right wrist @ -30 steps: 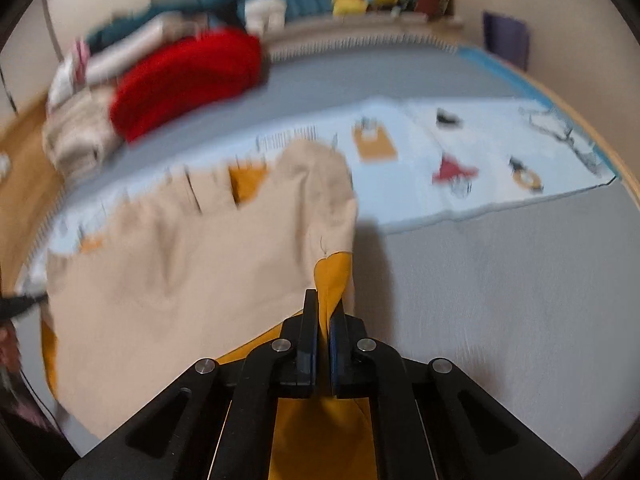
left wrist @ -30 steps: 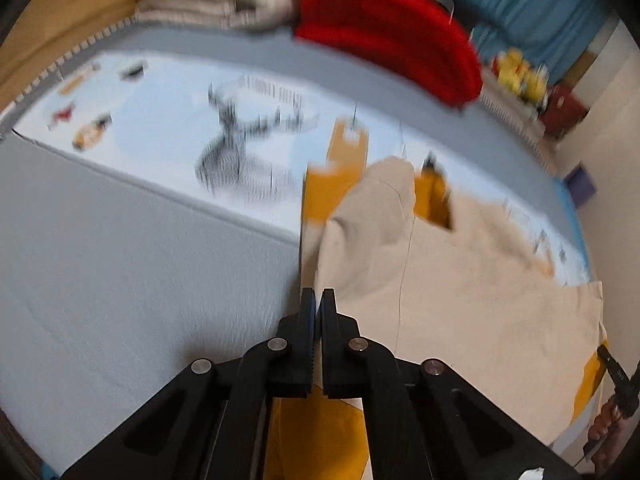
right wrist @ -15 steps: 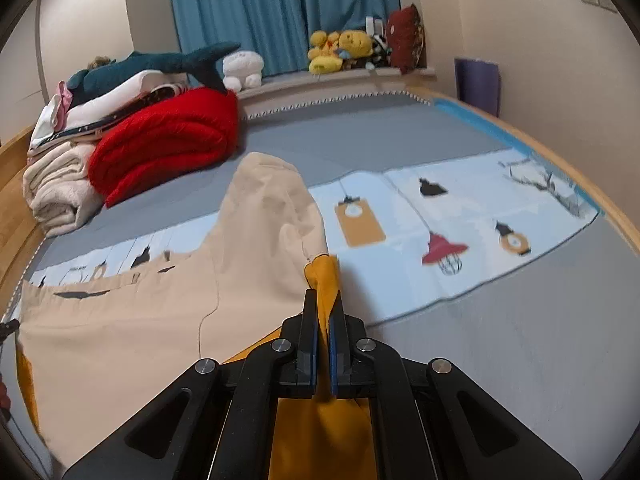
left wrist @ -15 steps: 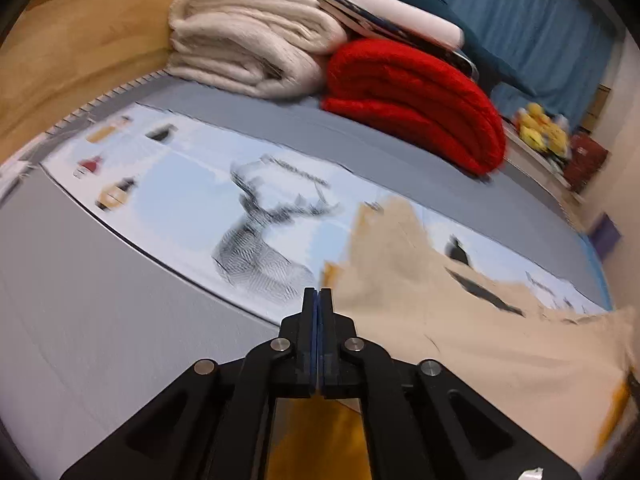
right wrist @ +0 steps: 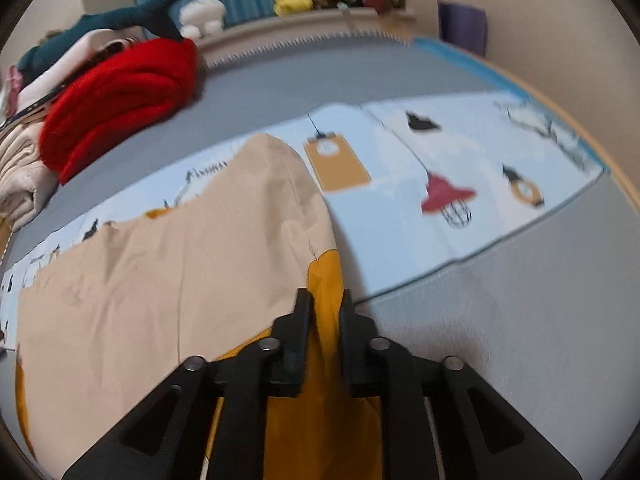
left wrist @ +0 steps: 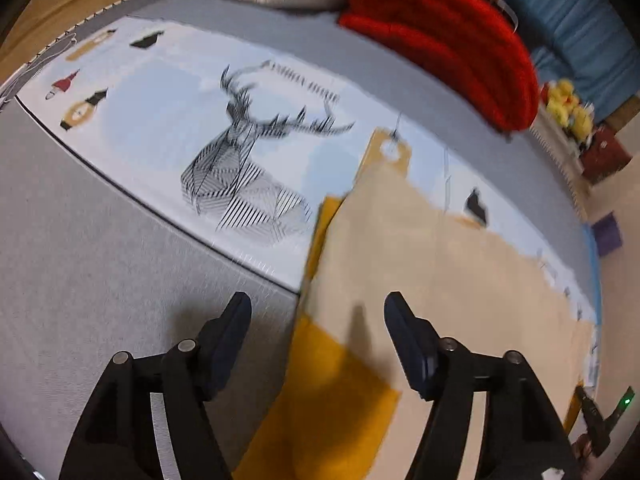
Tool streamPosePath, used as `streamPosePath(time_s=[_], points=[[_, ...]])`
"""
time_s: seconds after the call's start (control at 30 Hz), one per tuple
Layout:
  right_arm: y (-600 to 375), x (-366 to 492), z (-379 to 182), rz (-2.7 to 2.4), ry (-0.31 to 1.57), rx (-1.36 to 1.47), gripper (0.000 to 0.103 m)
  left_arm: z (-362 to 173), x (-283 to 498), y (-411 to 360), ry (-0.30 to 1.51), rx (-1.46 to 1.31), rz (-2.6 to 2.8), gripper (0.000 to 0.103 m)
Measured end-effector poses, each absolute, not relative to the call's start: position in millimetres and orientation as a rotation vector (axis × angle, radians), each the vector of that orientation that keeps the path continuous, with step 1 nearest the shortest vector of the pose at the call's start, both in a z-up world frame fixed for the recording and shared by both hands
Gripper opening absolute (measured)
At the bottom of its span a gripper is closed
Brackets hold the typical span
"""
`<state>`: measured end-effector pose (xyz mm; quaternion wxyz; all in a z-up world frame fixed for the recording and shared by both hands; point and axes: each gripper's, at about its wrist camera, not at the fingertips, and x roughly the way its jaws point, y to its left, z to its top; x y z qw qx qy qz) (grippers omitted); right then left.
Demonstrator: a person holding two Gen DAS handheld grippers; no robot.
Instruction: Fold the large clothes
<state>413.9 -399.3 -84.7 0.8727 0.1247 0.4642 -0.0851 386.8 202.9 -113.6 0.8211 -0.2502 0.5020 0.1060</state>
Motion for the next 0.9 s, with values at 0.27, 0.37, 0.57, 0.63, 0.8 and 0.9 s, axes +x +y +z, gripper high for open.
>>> streamPosePath(time_s=[0.27,0.37,0.57,0.63,0.8,0.9], points=[[-393,411,-90,-0.165,1.002,0.226,0.009,-128,393,181,1.111,-0.452,0.137,0.002],[-383,407,-72,-0.17,0.909,0.178,0.004,-108,390,181,1.017,-0.433,0.156,0.001],[-372,401,-34,-0.212,0.691,0.167,0.003,-83,390,172,0.862,-0.358,0.198,0.001],[-372,412,-51,-0.247,0.77,0.145,0.003,-97,395,174,0.904,-0.376,0.207,0.002],[-374,438,-107,-0.284,1.003,0.082,0.003,-143,404,171,1.034,-0.348,0.237,0.006],[-369,439,-117,-0.286,1.043,0.027,0.005,-148,407,165,1.079,-0.31,0.253,0.012]])
